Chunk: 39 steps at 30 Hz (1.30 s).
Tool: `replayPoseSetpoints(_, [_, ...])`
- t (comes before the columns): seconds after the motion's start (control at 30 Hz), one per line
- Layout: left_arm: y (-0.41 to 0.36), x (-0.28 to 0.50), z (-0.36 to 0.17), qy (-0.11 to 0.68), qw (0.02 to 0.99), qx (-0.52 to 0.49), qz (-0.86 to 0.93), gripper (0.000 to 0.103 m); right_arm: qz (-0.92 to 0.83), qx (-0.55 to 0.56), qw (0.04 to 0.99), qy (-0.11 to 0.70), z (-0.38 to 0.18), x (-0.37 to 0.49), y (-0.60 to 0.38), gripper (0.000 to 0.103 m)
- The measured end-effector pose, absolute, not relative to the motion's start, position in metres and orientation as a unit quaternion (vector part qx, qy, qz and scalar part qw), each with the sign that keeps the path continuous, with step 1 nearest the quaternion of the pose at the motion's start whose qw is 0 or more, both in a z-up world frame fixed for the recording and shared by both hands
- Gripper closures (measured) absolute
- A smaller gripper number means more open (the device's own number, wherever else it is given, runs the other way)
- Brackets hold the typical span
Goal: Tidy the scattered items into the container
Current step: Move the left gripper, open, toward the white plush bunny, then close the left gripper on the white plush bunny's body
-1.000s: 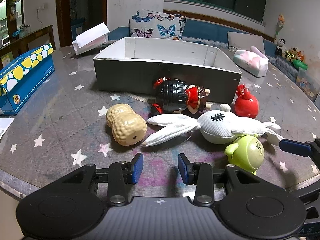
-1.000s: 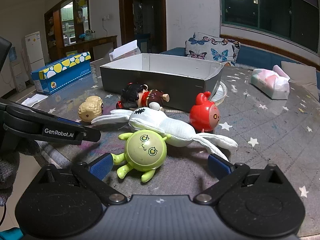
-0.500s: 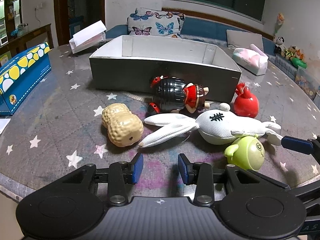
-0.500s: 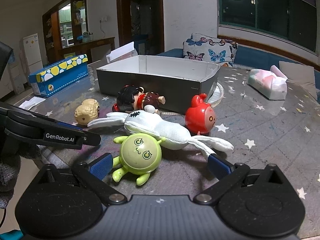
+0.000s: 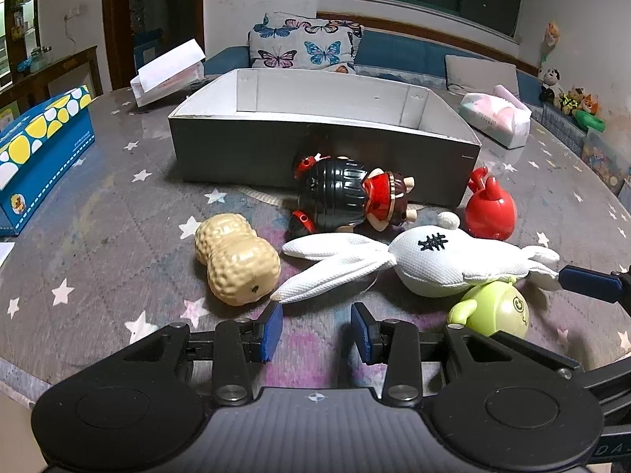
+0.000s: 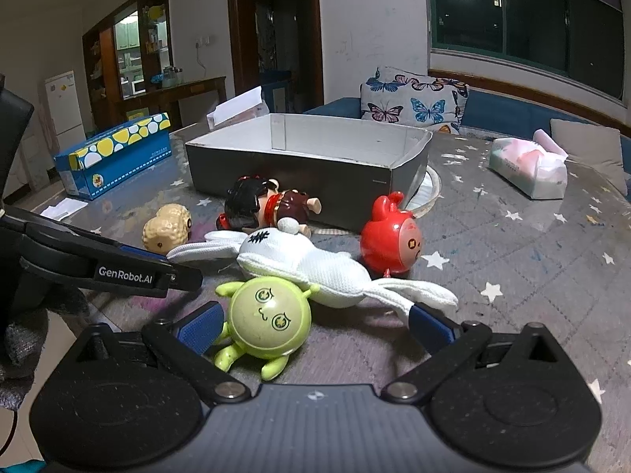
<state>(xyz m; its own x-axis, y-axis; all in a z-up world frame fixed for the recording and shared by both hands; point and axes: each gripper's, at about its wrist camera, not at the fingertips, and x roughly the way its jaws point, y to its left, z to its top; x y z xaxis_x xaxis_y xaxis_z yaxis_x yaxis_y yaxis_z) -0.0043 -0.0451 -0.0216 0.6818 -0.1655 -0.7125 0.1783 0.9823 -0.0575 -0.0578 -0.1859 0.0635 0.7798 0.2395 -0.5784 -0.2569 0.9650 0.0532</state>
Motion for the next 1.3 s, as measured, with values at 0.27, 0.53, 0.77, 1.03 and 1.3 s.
replayPoseSetpoints(0.27, [-0.047,-0.001,-0.017,0.385,0.917,0.008,-0.104,0.063,0.133,-0.003,0.943,0.305,0.067,-0.055,-0.193,0.003])
replayPoseSetpoints(0.53, [-0.049,-0.003,-0.008,0.375,0.919,0.012,-0.121,0.063,0.136,0.009,0.945,0.296,0.078,-0.053,-0.202,0.004])
replayPoseSetpoints(0.77, [-0.050,-0.004,0.007,0.340,0.929,0.033,-0.144,0.063,0.137,0.016,0.944,0.299,0.082,-0.042,-0.209,0.008])
replayPoseSetpoints(1.03, [-0.055,0.009,0.001,0.346,0.921,0.060,-0.168,0.063,0.148,0.034,0.933,0.328,0.074,-0.021,-0.220,0.023])
replayPoseSetpoints(1.3, [-0.056,0.023,-0.012,0.369,0.909,0.068,-0.184,0.063,0.166,0.031,0.925,0.340,0.076,-0.019,-0.229,0.037])
